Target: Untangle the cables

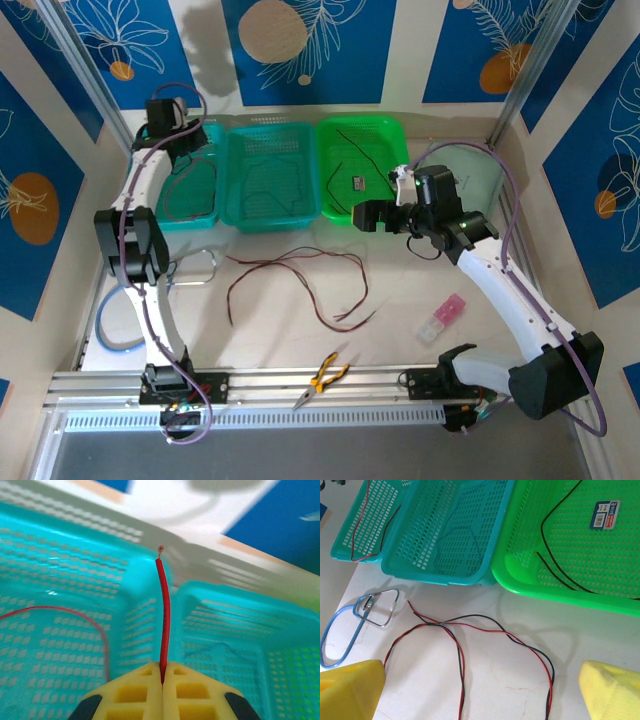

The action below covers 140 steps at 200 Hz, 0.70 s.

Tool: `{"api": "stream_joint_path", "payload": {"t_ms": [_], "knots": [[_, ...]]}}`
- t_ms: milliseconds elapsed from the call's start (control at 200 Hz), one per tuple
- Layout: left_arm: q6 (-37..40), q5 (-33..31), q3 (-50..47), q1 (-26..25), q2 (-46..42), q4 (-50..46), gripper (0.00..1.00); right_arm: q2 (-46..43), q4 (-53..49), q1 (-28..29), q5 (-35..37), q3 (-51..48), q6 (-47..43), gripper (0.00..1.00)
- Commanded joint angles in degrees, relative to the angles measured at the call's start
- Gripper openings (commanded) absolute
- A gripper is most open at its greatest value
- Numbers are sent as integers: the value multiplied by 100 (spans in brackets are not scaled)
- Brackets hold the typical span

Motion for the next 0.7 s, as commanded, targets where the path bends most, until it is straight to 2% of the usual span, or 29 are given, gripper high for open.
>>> {"api": "stream_joint_path", "payload": {"t_ms": [0, 145, 345, 545, 695], "knots": [[-407, -538, -284, 189, -386, 19, 0, -80, -41, 9, -156, -68, 78, 99], [-751, -451, -339, 423, -233, -29, 0, -61, -35, 36, -153, -84, 91, 99], [-751, 510, 129, 370, 191, 76, 0, -19, -9, 63, -164, -121, 113, 99], [-438, 507, 245, 193, 0, 584, 0, 52, 8, 89, -131, -59, 105, 99], [-449, 867, 591, 192, 69, 830, 0, 108, 14, 89, -162, -33, 104, 99]]}}
